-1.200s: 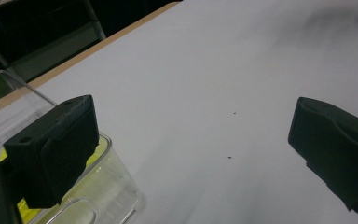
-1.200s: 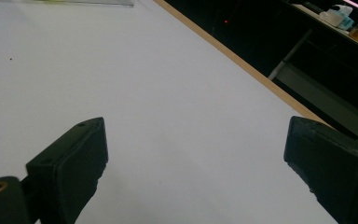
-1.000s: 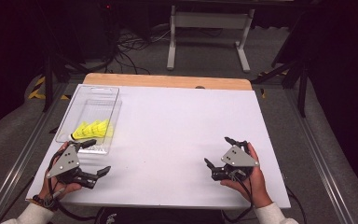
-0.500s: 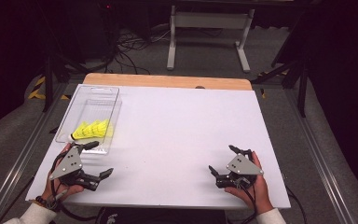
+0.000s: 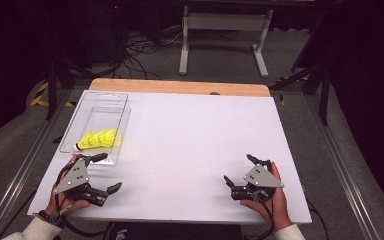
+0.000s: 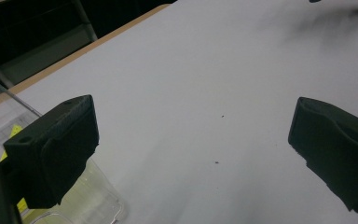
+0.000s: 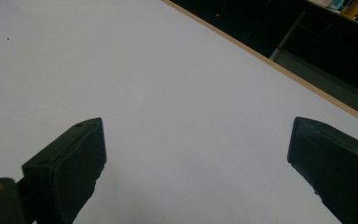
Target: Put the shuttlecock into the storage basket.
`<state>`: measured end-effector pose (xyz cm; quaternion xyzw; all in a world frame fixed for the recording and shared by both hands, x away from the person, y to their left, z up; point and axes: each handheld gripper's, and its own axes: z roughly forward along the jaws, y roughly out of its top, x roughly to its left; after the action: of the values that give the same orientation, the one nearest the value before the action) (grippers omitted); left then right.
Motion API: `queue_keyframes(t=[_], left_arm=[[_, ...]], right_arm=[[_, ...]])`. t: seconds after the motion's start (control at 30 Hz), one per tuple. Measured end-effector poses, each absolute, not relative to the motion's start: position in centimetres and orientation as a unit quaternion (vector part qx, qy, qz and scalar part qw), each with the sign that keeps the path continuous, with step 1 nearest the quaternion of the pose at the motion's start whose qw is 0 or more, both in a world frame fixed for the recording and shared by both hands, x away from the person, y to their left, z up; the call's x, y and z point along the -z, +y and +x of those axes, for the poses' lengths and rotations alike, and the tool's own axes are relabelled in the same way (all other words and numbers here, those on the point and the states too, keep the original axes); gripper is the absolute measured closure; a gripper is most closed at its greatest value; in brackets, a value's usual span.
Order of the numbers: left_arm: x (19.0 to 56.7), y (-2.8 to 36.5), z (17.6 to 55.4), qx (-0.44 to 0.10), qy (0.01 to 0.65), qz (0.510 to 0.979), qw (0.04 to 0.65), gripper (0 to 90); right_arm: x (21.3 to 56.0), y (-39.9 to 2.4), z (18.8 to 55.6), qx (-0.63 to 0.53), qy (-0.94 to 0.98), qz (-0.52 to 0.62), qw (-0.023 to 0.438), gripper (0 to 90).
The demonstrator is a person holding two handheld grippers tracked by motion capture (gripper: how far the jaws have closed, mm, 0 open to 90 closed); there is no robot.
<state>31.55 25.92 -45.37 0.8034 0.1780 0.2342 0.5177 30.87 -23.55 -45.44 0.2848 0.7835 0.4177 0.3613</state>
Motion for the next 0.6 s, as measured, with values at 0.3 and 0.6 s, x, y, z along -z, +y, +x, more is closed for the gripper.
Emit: queue_keyframes(t=[0.3, 0.6], left_arm=[[45.5, 25.7, 31.6, -0.229, 0.179, 0.807, 0.513, 2.6], [45.6, 25.7, 31.8, -0.226, 0.181, 0.811, 0.509, 2.8]], right_arm=[[45.3, -22.2, 30.9, -0.424, 0.783, 0.272, 0.366, 5.7], [45.3, -22.1, 30.8, -0.425, 0.78, 0.272, 0.369, 6.0]])
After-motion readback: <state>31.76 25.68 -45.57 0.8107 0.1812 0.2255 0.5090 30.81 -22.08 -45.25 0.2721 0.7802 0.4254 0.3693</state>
